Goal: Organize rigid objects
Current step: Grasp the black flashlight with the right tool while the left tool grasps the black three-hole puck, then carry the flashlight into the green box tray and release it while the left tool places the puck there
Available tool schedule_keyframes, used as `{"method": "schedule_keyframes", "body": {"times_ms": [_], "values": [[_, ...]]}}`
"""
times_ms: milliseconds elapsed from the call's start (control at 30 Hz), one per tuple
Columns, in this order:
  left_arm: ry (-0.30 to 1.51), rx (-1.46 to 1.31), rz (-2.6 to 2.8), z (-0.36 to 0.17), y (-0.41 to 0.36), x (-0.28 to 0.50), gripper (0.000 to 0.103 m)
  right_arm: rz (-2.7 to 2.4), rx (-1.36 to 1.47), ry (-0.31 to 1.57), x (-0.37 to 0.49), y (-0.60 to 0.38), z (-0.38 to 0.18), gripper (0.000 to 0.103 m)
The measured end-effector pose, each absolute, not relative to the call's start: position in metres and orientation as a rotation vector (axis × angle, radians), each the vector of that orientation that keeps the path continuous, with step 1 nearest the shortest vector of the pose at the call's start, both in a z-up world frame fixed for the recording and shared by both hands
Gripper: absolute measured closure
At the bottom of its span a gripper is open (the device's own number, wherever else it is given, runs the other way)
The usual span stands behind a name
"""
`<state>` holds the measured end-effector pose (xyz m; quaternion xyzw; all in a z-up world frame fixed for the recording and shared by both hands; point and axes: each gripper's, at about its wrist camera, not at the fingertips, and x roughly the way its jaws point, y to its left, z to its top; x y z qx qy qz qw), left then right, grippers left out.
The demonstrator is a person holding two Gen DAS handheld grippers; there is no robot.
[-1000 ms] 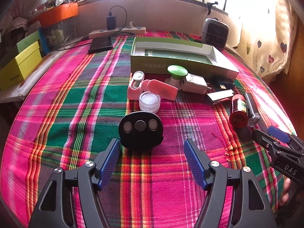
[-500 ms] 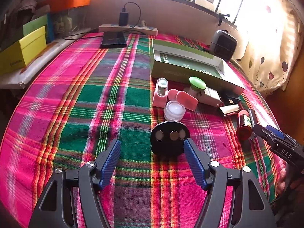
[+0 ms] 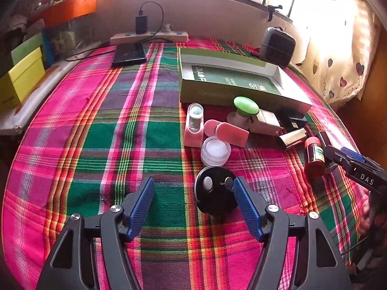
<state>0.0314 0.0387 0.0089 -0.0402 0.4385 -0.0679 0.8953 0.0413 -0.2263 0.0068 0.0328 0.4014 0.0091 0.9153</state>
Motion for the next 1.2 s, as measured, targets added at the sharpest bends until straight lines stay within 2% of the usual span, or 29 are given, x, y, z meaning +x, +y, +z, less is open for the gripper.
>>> {"method": "schedule_keyframes", "body": {"times_ms": [367,500,600,767,900,1200], "values": [[0.906,-0.114,-0.189,0.010,0.035,0.039,0.047,0.041,0.031,0.842,0.049,-0.221,0.004,0.040],[0.904,-0.123,-0.200,0.010,0.035,0.036,0.055,0.062,0.031,0.843,0.050,-0.219,0.003,0.050],[0.903,-0.128,-0.197,0.010,0.035,0.034,0.057,0.083,0.027,0.866,0.052,-0.216,-0.002,0.063],[0.904,-0.131,-0.205,0.010,0.033,0.035,0.057,0.085,0.014,0.860,0.050,-0.214,-0.003,0.064],[0.902,-0.128,-0.209,0.011,0.030,0.035,0.057,0.092,0.027,0.856,0.051,-0.217,-0.002,0.078],[0.881,-0.127,-0.206,0.020,0.029,0.037,0.057,0.117,0.027,0.823,0.048,-0.216,0.007,0.079]]}}
